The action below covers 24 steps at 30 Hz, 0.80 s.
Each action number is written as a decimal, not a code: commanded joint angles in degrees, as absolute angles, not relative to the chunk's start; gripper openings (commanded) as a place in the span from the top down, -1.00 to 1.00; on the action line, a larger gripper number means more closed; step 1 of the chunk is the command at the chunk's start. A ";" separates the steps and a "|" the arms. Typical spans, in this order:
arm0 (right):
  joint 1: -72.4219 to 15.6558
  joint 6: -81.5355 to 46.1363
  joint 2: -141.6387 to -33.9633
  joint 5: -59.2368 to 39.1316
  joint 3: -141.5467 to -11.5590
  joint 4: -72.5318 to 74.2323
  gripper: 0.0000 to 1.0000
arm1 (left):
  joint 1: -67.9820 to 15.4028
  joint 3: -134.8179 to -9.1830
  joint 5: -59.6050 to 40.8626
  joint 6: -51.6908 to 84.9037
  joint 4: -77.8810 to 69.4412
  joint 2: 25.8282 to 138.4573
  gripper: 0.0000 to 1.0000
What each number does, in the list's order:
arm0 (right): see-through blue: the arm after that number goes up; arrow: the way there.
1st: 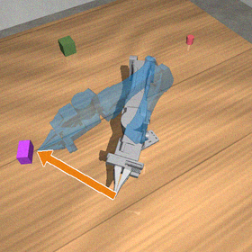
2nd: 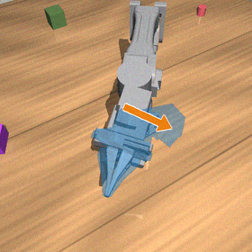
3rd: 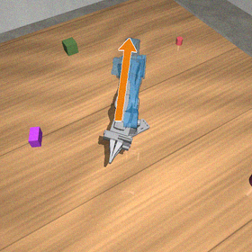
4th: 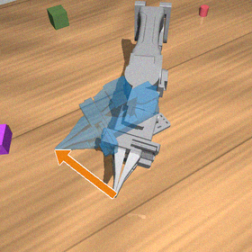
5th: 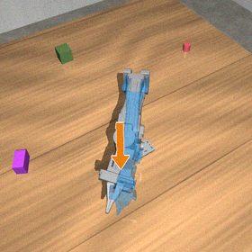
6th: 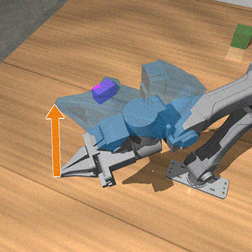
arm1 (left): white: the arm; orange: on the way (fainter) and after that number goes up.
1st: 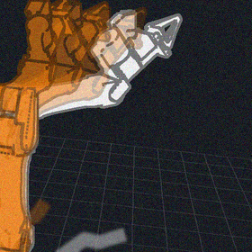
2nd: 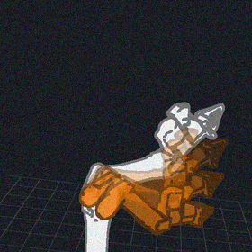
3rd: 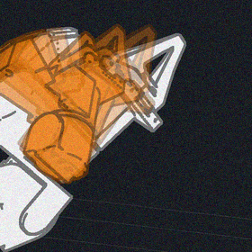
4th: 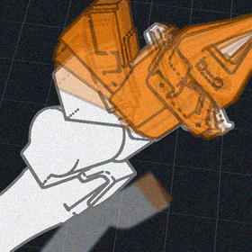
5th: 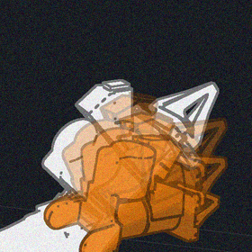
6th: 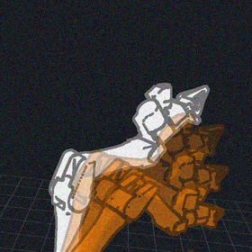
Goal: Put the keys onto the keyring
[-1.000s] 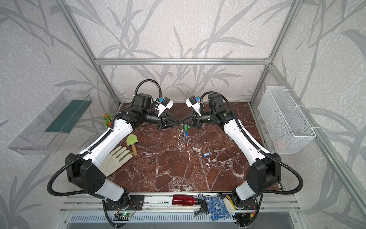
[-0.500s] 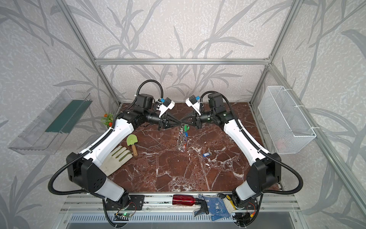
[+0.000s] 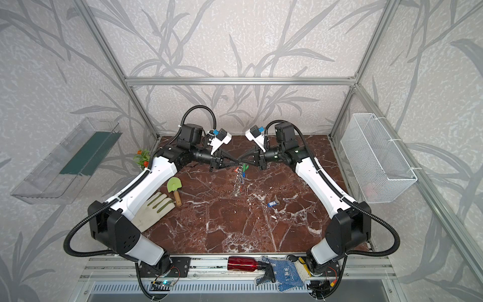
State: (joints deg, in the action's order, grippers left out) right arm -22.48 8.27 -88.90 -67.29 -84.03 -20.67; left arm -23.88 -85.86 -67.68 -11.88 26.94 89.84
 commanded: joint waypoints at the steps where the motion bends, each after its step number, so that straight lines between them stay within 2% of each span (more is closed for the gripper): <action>1: -22.89 7.34 -87.57 -67.94 -84.29 -18.51 0.69 | -24.39 -82.50 -64.96 -4.43 13.53 87.91 1.00; 2: -22.65 6.69 -87.41 -67.61 -84.18 -17.82 0.56 | -24.43 -80.23 -64.51 -1.46 8.69 86.86 1.00; 8: -19.76 -4.78 -84.83 -68.90 -80.86 -4.65 0.11 | -25.44 -71.89 -61.21 7.89 -8.43 82.57 1.00; 10: -17.99 -10.58 -83.70 -68.60 -78.29 2.79 0.04 | -26.12 -70.27 -59.96 9.09 -11.05 81.60 1.00; 14: -15.66 -22.28 -82.54 -68.23 -73.85 15.69 0.02 | -27.83 -65.33 -56.43 11.80 -19.91 79.12 1.00; 24: -15.43 -30.33 -81.91 -68.84 -69.03 24.60 0.07 | -29.92 -54.77 -47.31 26.47 -52.65 80.04 1.00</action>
State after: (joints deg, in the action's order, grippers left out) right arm -15.31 -25.30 -83.53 -67.55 -69.87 17.85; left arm -29.50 -55.37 -50.94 20.27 -35.73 80.14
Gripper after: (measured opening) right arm 0.470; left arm 0.047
